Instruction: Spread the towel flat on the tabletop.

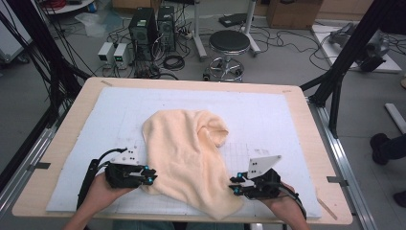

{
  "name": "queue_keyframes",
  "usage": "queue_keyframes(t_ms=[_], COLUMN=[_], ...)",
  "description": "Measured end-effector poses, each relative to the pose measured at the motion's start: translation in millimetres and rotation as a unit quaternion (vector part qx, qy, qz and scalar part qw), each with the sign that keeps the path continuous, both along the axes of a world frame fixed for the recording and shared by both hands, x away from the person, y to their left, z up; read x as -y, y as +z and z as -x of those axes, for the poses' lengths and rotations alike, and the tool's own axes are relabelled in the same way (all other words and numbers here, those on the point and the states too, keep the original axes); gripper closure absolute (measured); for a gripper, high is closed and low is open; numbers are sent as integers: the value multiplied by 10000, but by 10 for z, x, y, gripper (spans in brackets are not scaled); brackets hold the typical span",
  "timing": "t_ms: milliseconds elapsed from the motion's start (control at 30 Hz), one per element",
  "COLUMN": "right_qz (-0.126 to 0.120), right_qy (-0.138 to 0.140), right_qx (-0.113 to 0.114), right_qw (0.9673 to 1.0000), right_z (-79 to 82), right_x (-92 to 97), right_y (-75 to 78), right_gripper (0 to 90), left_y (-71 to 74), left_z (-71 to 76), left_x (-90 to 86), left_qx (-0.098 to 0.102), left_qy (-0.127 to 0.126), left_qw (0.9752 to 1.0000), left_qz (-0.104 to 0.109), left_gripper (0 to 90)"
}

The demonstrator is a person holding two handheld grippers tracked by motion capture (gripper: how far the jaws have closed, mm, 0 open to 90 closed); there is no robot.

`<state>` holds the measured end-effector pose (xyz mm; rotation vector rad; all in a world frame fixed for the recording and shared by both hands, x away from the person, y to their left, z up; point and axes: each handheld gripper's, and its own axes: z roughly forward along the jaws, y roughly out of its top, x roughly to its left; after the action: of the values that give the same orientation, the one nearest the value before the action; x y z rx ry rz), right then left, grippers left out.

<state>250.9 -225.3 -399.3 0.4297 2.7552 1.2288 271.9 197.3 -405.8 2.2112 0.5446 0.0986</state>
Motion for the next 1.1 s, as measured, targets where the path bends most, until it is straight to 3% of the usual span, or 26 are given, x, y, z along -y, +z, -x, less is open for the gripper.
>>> queue_keyframes(t_ms=[100, 133, 167, 233, 300, 333, 400, 500, 533, 567, 600, 633, 733, 867, 900, 933, 1033, 1100], right_qz=[-146, -176, -176, -167, -125, -45, 42, 196, 268, 268, 484, 484, 1008, 653, 653, 630, 672, 727], right_qy=[-82, -185, -185, -193, -221, -226, -195, -142, -87, -87, -100, -100, -93, -176, -176, -124, -128, -184], right_qx=[62, 235, 235, 442, 442, 474, 399, 372, 307, 307, 305, 305, 145, -293, -293, -358, -392, -353], right_qw=[9998, 9994, 9994, 9987, 9987, 9986, 9990, 9990, 9991, 9991, 9983, 9983, 9948, 9973, 9973, 9973, 9969, 9966], right_z=[-58, -155, -155, -321, -382, -526, -665, -782, -877, -877, -950, -950, -1038, -1127, -1127, -1144, -1131, -1087], right_x=[-5, -54, -54, -179, -233, -346, -457, -571, -672, -672, -750, -750, -837, -763, -763, -750, -729, -684], right_y=[73, 157, 157, 213, 222, 205, 165, 107, 25, 25, -70, -70, -260, -312, -312, -309, -287, -247], right_gripper=[664, 627, 627, 604, 597, 584, 575, 556, 548, 548, 556, 556, 634, 757, 757, 844, 862, 863], left_y=[18, 28, 32, 37, 47, 74, 104, 95, 36, 36, -30, -30, -129, -169, -176, -174, -158, -108], left_z=[-25, -43, -57, -107, -161, -217, -267, -324, -383, -383, -435, -435, -486, -504, -512, -509, -498, -447], left_x=[-29, -47, -56, -77, -85, -78, -61, -38, -19, -19, 1, 1, 50, 73, 79, 89, 86, 65], left_qx=[-7, -4, -4, -27, -45, -32, 15, 0, -61, -61, -174, -174, -337, -356, -338, -330, -316, -166], left_qy=[116, 197, 237, 314, 390, 431, 476, 569, 602, 602, 647, 647, 532, 499, 509, 537, 539, 543], left_qw=[9999, 9997, 9996, 9993, 9991, 9990, 9989, 9983, 9975, 9975, 9966, 9966, 9959, 9961, 9962, 9960, 9961, 9967], left_qz=[74, 129, 155, 182, 168, 81, 6, -131, -356, -356, -478, -478, -646, -634, -618, -628, -623, -583], left_gripper=[624, 590, 590, 552, 542, 533, 524, 460, 460, 462, 471, 493, 559, 662, 662, 727, 791, 803])
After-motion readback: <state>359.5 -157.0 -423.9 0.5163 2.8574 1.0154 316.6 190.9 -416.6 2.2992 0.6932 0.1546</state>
